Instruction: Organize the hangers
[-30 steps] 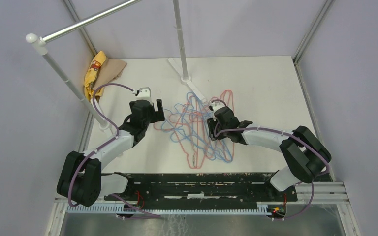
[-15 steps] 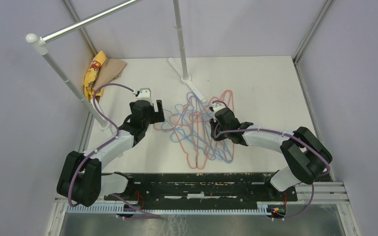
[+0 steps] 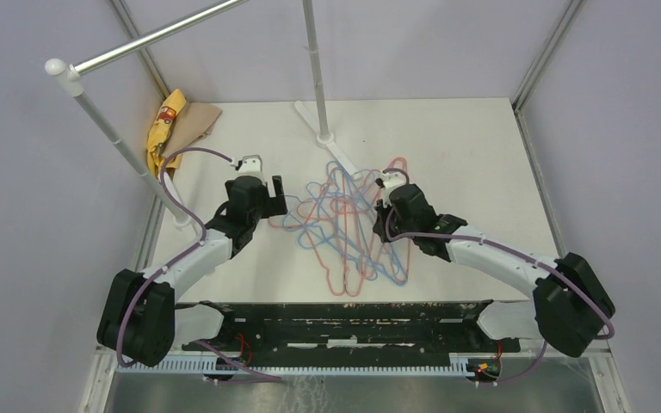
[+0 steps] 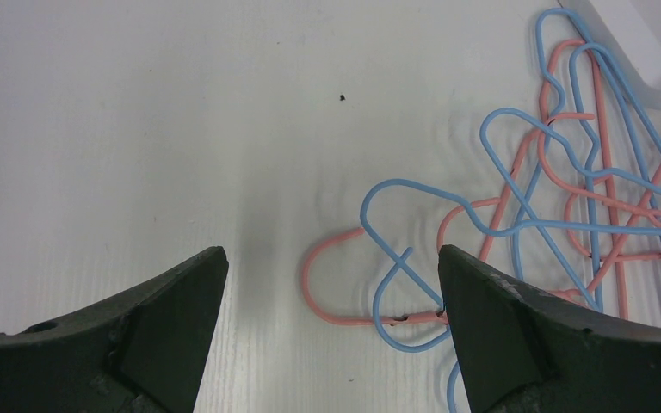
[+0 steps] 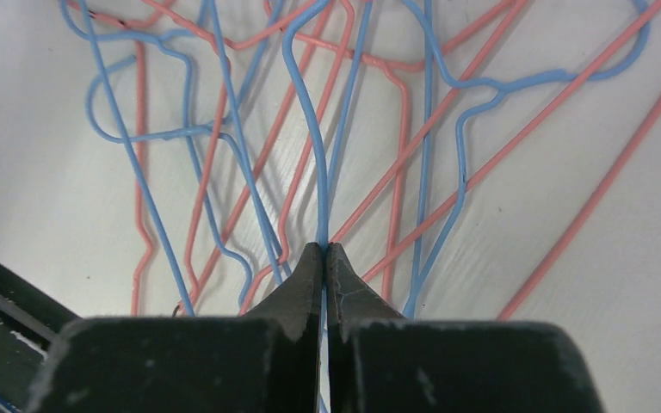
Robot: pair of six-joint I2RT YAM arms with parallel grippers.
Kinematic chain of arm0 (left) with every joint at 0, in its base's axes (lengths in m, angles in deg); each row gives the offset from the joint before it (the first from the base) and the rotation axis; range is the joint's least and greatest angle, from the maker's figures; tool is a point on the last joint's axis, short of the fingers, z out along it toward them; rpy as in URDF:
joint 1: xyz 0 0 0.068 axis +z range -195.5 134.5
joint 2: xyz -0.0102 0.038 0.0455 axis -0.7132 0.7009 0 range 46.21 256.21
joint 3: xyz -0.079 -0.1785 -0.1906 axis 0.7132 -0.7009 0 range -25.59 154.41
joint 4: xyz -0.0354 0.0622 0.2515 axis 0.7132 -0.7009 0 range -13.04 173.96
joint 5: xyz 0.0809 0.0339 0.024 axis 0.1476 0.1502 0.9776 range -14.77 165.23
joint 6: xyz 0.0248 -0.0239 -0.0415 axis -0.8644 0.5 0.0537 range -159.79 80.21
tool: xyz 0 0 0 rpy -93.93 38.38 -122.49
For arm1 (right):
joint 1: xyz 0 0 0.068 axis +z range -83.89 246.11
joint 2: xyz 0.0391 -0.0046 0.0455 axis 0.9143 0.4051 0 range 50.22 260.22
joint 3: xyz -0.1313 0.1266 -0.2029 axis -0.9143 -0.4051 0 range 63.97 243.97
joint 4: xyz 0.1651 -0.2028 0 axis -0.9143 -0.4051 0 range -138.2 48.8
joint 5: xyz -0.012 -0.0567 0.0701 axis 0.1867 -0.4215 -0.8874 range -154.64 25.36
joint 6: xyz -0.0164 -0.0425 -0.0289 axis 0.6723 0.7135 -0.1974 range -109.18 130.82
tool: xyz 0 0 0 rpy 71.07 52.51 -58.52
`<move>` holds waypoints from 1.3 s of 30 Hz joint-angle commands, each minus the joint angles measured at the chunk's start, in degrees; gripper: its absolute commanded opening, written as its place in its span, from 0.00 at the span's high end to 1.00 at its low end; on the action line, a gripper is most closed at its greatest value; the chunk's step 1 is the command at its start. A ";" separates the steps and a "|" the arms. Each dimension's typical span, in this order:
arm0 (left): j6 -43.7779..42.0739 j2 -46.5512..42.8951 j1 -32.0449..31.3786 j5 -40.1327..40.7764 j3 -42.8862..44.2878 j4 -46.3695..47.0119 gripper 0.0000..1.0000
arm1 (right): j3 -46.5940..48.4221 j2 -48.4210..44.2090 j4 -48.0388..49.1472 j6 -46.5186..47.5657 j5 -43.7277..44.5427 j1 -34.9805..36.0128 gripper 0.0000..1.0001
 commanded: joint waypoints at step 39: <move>13.19 -18.56 -4.75 -12.83 -4.60 -3.43 0.01 | 50.00 12.71 -4.62 16.54 2.94 4.45 0.99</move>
